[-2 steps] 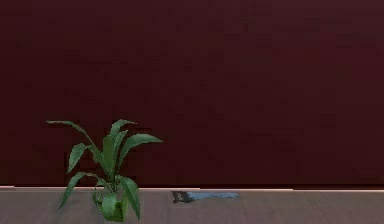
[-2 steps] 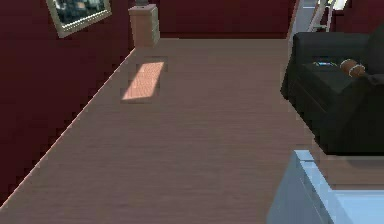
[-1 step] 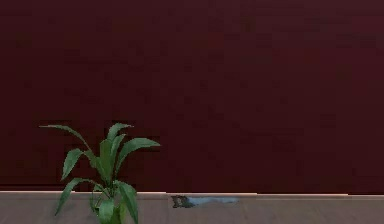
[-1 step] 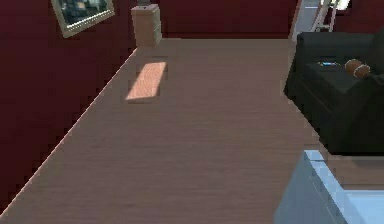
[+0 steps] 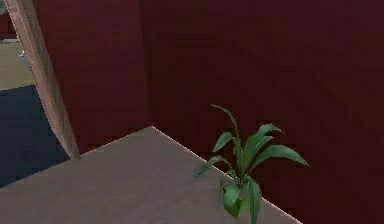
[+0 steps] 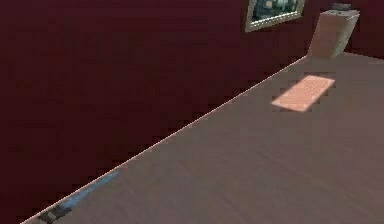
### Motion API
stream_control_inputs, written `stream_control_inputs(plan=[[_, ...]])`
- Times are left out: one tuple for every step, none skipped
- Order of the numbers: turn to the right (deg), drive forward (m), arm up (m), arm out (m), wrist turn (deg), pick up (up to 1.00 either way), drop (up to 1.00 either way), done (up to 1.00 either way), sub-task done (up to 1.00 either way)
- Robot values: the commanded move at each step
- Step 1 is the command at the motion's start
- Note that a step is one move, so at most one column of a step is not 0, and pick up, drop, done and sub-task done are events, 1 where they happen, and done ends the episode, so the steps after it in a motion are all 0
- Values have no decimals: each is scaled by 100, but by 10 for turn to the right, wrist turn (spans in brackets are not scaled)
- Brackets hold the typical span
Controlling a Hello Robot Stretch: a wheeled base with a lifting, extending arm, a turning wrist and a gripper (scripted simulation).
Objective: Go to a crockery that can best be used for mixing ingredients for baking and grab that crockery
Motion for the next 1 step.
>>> stream_control_inputs(plan=[[-300, 0, 0, 0, 0, 0, 0, 0, 0]])
